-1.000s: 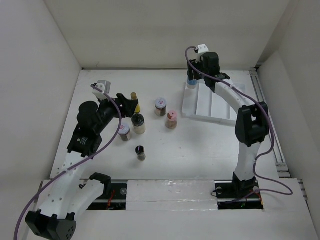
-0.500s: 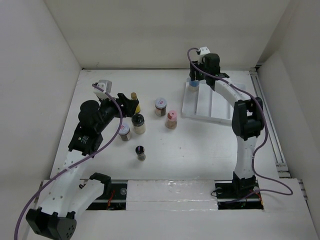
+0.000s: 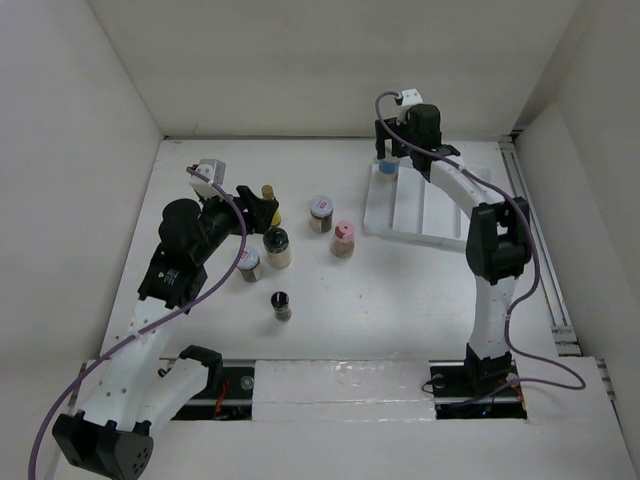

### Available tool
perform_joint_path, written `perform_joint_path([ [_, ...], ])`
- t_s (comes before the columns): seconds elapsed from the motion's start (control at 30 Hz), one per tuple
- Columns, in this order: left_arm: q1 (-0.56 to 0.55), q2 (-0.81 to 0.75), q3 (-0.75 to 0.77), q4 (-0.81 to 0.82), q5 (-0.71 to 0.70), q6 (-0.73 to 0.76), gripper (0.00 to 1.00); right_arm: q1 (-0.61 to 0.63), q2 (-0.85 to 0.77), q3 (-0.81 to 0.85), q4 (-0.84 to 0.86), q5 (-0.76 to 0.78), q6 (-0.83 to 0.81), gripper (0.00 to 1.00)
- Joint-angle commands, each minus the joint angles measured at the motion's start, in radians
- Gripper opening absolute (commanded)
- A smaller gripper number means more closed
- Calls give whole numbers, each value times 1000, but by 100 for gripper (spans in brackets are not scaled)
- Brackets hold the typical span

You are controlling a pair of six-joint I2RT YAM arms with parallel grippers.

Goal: Organize the condiment bottles

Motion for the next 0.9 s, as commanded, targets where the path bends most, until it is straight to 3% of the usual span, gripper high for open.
perform_joint_path([
  [0.0,-4,-4,6,42,12,0,71,23,-177,-52,52,51,-5,100],
  [0.17,-4,-15,6,42,-31,0,71,150,-367,-267,126,22,-2,98],
  [0.33,-4,-15,6,31,-31,0,71,285,-408,-410,135,-82,21,94],
  [0.47,-4,-15,6,31,-31,0,71,351,-361,-381,14,-123,32,98],
  [0.87,-4,-35,-3,31,-22,0,71,387,-142,-211,-86,-134,30,100],
])
